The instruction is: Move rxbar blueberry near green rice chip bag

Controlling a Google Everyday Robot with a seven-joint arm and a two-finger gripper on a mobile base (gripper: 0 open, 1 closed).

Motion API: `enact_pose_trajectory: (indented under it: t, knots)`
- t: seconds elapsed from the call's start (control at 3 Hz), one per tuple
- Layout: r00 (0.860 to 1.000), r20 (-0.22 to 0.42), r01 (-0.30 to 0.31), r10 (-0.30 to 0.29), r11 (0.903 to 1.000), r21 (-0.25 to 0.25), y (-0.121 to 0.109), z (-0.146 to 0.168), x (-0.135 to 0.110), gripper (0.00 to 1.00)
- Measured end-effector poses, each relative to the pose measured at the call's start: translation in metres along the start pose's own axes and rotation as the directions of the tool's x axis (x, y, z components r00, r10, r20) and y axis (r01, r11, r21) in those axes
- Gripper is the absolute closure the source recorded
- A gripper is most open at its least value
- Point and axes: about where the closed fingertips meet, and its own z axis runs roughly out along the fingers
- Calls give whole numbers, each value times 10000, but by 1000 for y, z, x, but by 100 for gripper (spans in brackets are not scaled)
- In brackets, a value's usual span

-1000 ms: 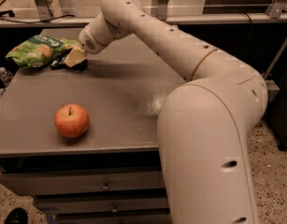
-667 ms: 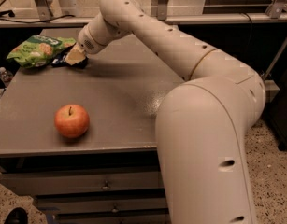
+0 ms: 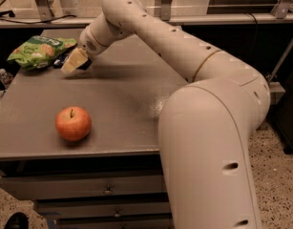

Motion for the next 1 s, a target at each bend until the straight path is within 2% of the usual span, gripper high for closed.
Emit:
enact_pose_trajectory:
  t: [0.67,1.0]
  knots:
    - [9999,69,-110,110,9999,84,-1,-11,2,0]
    - [9985,373,-425,412,9985,343,-11,-42,8,0]
